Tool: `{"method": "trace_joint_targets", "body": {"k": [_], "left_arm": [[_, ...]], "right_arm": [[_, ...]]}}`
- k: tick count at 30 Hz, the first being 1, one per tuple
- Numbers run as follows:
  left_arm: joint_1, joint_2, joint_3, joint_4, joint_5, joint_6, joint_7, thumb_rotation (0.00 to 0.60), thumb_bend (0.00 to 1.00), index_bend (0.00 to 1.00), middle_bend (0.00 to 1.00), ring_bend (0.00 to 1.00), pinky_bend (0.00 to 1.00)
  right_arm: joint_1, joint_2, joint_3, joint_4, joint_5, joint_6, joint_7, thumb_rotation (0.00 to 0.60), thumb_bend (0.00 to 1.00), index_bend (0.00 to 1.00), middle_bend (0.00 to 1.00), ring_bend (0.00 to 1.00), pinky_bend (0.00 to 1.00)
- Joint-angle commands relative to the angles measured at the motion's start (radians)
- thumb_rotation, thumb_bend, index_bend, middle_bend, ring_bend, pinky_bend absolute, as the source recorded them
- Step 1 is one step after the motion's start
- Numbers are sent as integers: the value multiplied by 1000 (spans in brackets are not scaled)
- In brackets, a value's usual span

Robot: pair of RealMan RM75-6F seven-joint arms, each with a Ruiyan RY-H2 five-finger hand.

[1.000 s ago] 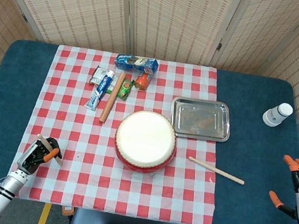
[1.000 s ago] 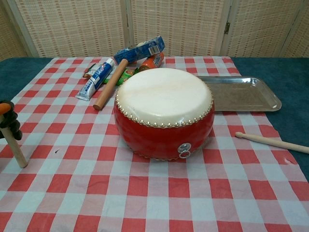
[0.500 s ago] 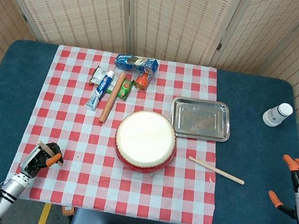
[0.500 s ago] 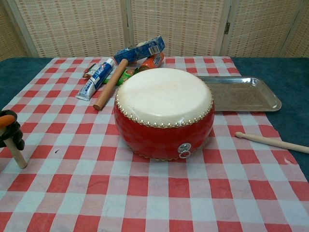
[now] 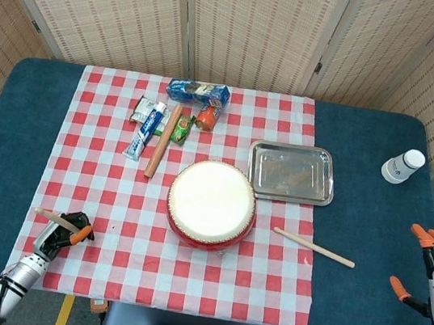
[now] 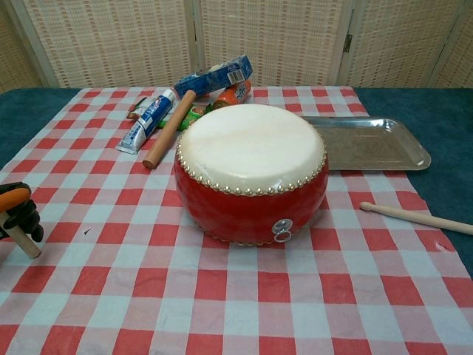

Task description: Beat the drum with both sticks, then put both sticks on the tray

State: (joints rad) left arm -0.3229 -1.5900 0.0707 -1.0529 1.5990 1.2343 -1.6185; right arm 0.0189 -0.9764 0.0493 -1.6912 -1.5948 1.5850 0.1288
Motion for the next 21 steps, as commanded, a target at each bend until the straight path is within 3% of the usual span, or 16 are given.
{"method": "trace_joint_targets", "body": {"k": [1,11,21], "left_arm": [[-1,-7,-1,6,-2,2,9,505,356,660,774,613,521],[-1,-29,0,25,-8,3,76,510,355,696,832,651,553],[-3,-54,-1,36,-12,2,130,537,354,740,876,695,667]], "right_arm": [[-1,-1,0,0,-1,3,-1,600,163,2,143,0,107],[-1,-1,2,-1,-6,10,2,600,163,2,143,0,111],[-3,-2,2,-1,-10,16,4,600,163,4,143,0,123]]}}
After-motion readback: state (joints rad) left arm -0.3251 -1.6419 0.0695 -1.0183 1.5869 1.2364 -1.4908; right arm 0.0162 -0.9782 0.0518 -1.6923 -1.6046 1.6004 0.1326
